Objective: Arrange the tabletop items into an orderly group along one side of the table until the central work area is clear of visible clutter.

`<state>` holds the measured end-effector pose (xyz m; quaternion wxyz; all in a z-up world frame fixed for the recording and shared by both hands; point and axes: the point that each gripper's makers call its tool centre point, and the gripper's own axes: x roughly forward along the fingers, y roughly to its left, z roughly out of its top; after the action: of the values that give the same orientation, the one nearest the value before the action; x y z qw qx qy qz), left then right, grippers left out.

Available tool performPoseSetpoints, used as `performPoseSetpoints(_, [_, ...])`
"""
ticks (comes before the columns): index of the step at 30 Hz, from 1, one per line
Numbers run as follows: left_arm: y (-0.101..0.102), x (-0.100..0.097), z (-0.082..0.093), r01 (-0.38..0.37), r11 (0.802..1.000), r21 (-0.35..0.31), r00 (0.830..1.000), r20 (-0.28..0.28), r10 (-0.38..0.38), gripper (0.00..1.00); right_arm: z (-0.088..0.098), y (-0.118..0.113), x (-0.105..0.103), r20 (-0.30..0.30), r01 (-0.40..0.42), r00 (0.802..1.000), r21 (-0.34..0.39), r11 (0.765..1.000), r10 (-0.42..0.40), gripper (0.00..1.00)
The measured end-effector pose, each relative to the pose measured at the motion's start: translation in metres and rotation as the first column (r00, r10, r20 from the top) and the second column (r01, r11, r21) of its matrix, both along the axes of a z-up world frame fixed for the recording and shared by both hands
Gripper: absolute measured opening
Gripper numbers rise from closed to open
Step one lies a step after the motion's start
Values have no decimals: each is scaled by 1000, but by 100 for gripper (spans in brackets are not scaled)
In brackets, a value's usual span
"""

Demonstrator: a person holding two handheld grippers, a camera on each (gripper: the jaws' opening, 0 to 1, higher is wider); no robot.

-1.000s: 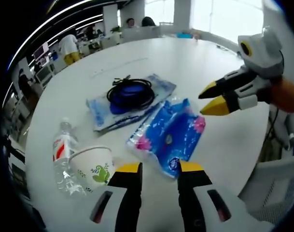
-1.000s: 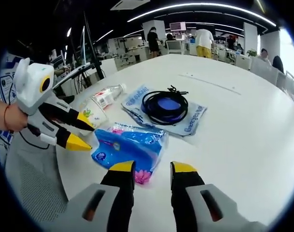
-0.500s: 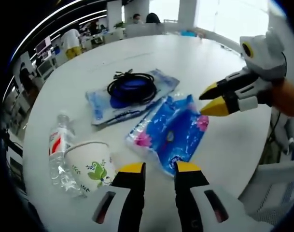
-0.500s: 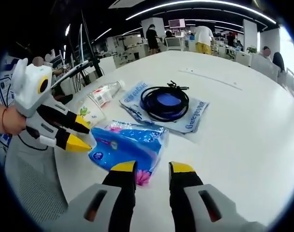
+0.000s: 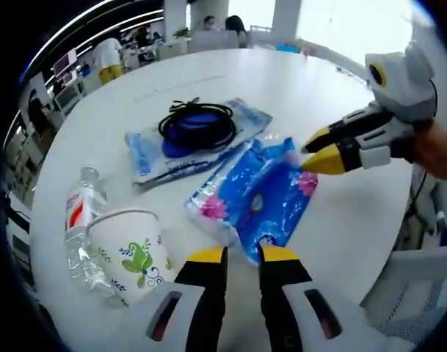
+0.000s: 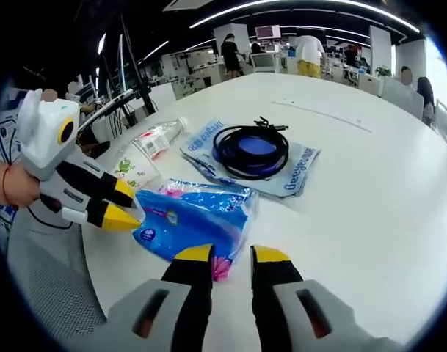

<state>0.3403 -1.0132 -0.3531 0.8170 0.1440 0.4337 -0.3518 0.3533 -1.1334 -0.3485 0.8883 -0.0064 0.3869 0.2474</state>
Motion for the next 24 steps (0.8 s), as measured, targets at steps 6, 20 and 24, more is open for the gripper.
performPoseSetpoints(6, [1, -1, -2, 1, 1000, 5, 1000, -6, 0, 9, -3, 1, -2, -9, -6, 1000, 0, 1000, 6, 11])
performPoseSetpoints(20, [3, -3, -5, 3, 1000, 21, 1000, -13, -3, 1, -6, -3, -4, -14, 9, 1000, -4, 1000, -9, 3])
performPoseSetpoints(24, [3, -3, -5, 2, 1000, 21, 1000, -17, -2, 0, -6, -3, -5, -16, 10, 1000, -4, 1000, -10, 2])
